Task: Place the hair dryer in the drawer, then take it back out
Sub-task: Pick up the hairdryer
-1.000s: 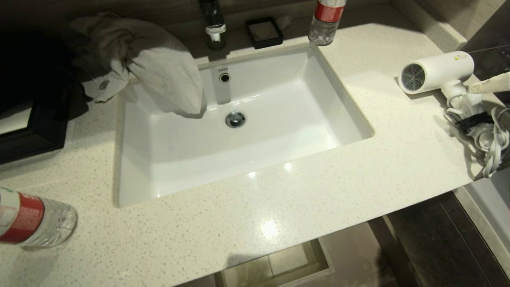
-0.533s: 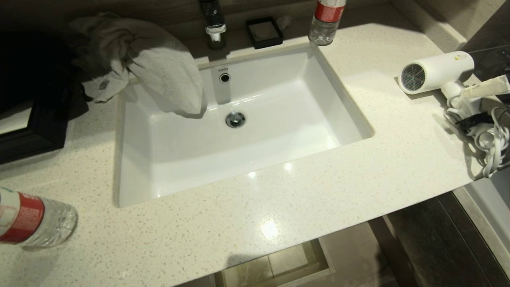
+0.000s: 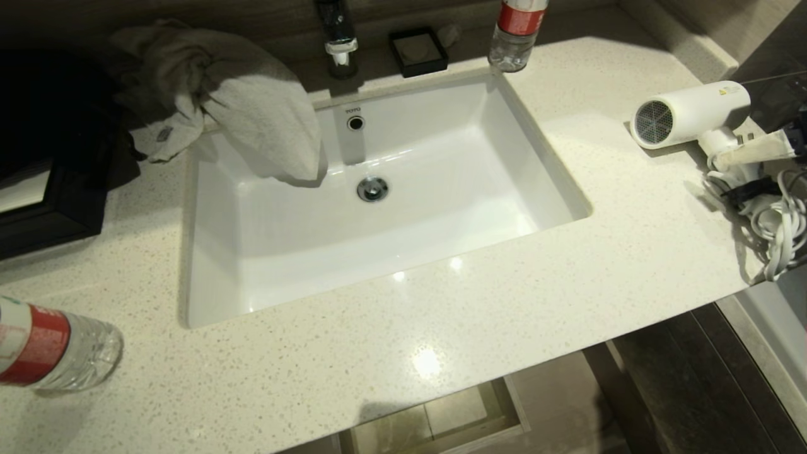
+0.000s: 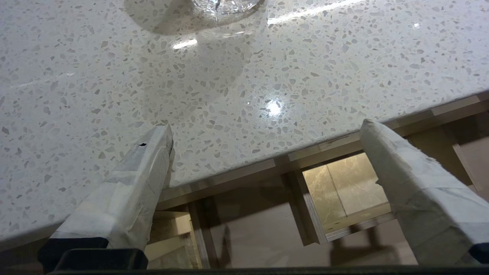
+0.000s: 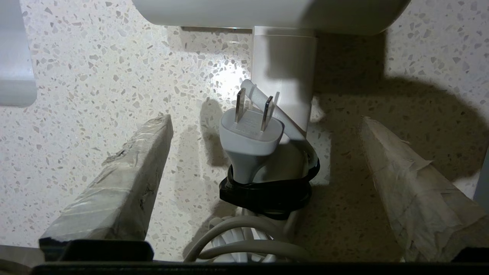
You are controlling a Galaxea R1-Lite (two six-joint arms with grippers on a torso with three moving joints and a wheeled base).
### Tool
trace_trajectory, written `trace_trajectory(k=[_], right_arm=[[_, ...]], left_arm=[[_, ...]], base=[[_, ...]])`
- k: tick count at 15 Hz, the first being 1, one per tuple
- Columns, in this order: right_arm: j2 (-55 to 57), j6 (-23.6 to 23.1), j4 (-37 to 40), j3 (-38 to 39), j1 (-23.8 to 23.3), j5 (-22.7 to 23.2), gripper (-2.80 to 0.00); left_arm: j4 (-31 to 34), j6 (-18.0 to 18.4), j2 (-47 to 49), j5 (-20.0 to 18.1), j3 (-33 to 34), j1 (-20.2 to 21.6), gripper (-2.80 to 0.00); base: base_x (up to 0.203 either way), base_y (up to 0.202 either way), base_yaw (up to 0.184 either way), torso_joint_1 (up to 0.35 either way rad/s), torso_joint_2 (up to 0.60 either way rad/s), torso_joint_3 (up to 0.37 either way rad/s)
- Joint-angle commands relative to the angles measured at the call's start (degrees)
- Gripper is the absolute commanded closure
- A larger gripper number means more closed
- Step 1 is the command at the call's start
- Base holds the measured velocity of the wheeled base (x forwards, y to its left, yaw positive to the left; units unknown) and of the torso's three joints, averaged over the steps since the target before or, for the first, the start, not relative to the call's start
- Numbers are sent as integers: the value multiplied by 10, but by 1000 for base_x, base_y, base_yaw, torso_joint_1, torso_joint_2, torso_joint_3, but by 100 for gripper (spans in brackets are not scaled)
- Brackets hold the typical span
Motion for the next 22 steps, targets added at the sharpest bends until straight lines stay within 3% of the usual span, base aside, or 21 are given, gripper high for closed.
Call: trace_trajectory(k=[1, 8, 22], right_arm=[[1, -2, 2, 0, 0, 2, -280], [18, -77, 5, 0, 3, -1, -280], [48, -79, -5, -10, 27, -52, -280]], left_arm=[[0, 0, 0, 0, 0, 0, -280], [0, 0, 0, 0, 0, 0, -280], [1, 0, 0, 0, 0, 0, -280]], base=[[0, 0, 0, 0, 0, 0], [0, 0, 0, 0, 0, 0], [0, 0, 0, 0, 0, 0]])
